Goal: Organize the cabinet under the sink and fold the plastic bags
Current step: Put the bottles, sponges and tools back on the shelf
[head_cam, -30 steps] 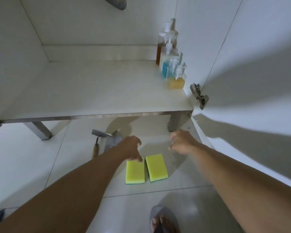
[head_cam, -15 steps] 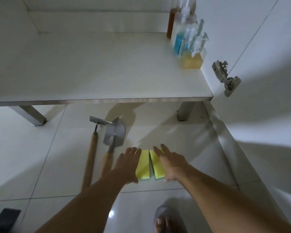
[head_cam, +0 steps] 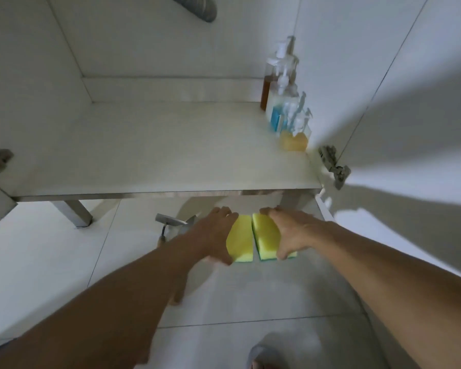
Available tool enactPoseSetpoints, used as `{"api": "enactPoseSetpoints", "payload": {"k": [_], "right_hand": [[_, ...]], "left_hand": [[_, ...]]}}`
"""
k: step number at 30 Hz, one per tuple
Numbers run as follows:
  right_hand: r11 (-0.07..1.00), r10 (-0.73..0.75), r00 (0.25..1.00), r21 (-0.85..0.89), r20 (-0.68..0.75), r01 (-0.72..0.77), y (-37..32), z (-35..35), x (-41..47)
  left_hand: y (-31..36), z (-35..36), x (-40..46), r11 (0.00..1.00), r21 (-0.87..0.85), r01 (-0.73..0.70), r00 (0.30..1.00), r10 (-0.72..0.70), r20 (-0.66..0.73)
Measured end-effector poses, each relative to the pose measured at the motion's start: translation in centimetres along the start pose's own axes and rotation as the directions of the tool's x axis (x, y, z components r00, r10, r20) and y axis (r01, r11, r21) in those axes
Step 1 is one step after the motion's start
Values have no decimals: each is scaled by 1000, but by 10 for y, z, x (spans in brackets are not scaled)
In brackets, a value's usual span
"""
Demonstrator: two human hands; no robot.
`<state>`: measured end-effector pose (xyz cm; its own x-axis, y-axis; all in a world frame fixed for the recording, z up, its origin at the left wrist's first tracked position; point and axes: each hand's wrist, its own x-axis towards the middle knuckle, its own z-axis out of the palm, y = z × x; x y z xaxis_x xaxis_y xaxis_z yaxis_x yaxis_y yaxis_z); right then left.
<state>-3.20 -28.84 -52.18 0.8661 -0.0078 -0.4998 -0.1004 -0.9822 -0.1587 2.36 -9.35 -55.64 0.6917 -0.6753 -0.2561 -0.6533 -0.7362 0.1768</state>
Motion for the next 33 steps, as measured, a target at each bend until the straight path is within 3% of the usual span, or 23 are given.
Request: {"api": "enactPoseSetpoints", "payload": {"k": [4,10,16,25,29,33], "right_hand": [[999,-5,1000,-40,-26,4,-3,-69,-13],[997,11,995,-74,-96,-18,-1,-125,13],[994,13,992,-107,-128,-27,10,-154,98],[986,46,974,-146,-224,-80,22,-173,229],[958,-24,871,-261,-492,-121,21,-179,262],[931,-35,724,-286,-689,-228,19,-179,285]], "left_hand": [[1,-67,-2,999,38,-19,997,22,-69],[-28,-122,34,996,22,82,989,-79,-122],[-72,-135,110,987,28,158,985,-156,-80],[-138,-131,240,986,-6,164,981,-164,-104],[-166,-136,286,988,-34,151,975,-155,-159],[-175,-131,306,983,-99,155,918,-180,-354]]}}
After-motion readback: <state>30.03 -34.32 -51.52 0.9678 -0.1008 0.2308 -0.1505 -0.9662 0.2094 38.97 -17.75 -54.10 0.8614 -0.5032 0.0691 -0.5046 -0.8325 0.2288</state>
